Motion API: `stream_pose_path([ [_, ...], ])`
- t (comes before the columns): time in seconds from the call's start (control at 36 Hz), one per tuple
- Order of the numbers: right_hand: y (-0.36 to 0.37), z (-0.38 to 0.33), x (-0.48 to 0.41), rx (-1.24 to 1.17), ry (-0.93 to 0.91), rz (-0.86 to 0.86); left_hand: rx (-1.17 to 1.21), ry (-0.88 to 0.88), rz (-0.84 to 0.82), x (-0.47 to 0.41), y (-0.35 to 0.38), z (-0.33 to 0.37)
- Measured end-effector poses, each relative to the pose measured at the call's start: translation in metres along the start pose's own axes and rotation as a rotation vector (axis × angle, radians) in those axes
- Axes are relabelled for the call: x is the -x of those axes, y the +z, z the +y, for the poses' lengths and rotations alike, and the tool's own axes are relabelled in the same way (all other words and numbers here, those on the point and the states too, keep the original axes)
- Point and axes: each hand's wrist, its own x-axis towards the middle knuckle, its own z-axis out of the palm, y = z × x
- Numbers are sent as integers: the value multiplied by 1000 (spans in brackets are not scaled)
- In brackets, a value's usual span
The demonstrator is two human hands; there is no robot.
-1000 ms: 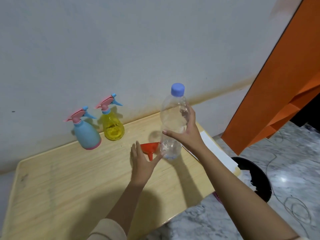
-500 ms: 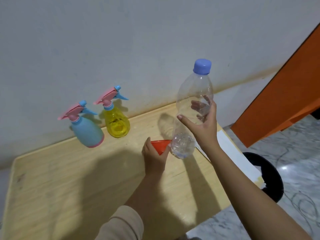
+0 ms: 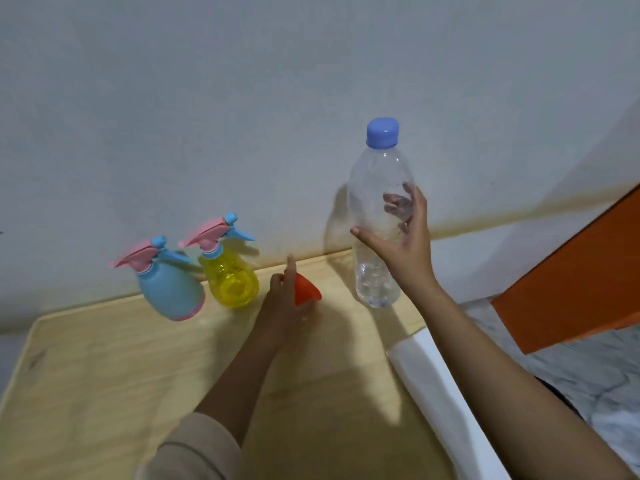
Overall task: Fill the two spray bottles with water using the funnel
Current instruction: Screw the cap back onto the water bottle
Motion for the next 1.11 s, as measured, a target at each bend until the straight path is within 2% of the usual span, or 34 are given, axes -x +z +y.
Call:
stream_pose_path([
  [0.14, 2, 9, -20, 15, -35, -69, -168, -10, -66, -23, -5, 17],
  [0.33, 5, 25, -36, -85, 16, -24, -229, -52, -20, -43, 4, 25],
  [0.47, 15, 32, -39, -159, 34, -45, -58, -63, 103, -42, 13, 24],
  [0.67, 6, 44, -43, -164, 131, -321, 147, -140, 244, -46, 26, 15],
  [0.78, 3, 60, -39, -109, 199, -398, 265, -138, 266, -47, 29, 8],
  [0.89, 7, 64, -40, -76, 194, -337, 331, -137, 263, -50, 30, 6],
  [1.11, 20, 70, -31, -14, 155, -239, 246, -145, 310, -52, 35, 9],
])
